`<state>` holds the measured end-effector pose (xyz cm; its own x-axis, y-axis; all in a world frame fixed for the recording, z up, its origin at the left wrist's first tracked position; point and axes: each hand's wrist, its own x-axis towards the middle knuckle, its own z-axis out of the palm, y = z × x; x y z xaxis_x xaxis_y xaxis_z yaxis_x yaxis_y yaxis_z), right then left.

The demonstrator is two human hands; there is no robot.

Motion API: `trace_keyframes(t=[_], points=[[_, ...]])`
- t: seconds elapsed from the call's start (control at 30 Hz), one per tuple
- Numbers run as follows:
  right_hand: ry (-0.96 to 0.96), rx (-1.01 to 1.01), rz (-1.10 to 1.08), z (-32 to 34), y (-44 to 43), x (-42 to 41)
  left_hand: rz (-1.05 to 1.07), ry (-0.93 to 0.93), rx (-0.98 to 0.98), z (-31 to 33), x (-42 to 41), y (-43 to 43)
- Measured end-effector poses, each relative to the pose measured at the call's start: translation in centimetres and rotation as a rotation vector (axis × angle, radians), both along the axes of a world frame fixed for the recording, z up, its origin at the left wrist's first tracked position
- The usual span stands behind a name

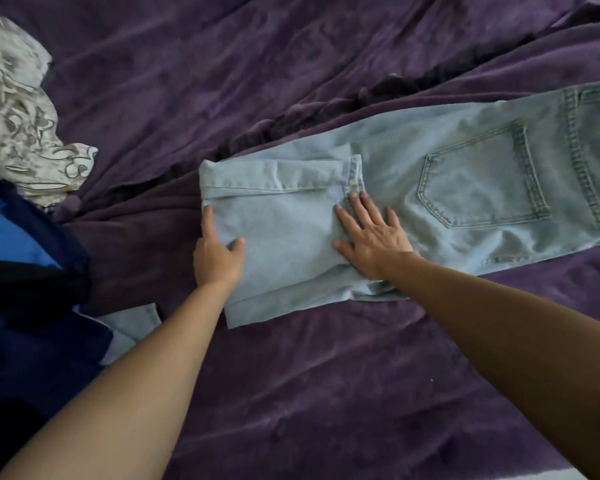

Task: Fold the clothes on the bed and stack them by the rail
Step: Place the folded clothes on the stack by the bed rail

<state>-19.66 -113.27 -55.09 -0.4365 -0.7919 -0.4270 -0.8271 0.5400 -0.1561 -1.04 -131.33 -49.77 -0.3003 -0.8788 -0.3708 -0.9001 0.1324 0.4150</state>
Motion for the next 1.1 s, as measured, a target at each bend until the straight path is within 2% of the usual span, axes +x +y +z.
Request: trace_keyframes(t=[0.07,0.13,0.23,0.3,0.4,0.53,0.67,0.8,0.93,1.03,1.1], points=[[-0.003,0.027,0.008,-1.1,0.0,-0.2,0.072,0.075,0.020,-0.7,0.7,-0.2],[-0.023,0.048,0.024,-1.0,-0.4,-0.3,0.230,0.137,0.088,-1.0,1.1,-1.0],[-0.083,0.032,0.026,0.5,-0.1,-1.4,0.378,0.315,0.162,0.5,0.1,-1.9],[-0.095,0.000,-0.023,1.9,1.5,-2.9,0.320,0.391,0.142,2.7,-1.4,-2.1],[0.032,-0.088,-0.133,3.7,6.0,-5.7,0.114,0.437,0.118,7.1,-5.2,-0.9],[0.187,-0.249,-0.299,6.0,12.5,-10.6,-0.181,0.413,0.001,12.3,-12.4,3.8],[0.213,-0.386,-0.421,8.7,18.1,-16.5,-0.316,0.389,-0.065,15.1,-21.3,11.4],[0.208,-0.519,-0.524,11.3,24.0,-22.3,-0.382,0.310,-0.041,14.5,-29.9,19.8],[0.207,-0.488,-0.593,12.4,29.2,-27.1,-0.412,0.173,0.098,11.3,-36.3,26.8],[0.145,-0.466,-0.598,12.2,30.7,-29.0,-0.356,0.228,0.336,9.0,-38.3,29.2],[0.148,-0.523,-0.538,12.2,29.7,-29.2,-0.291,0.300,0.226,8.1,-37.5,28.0]])
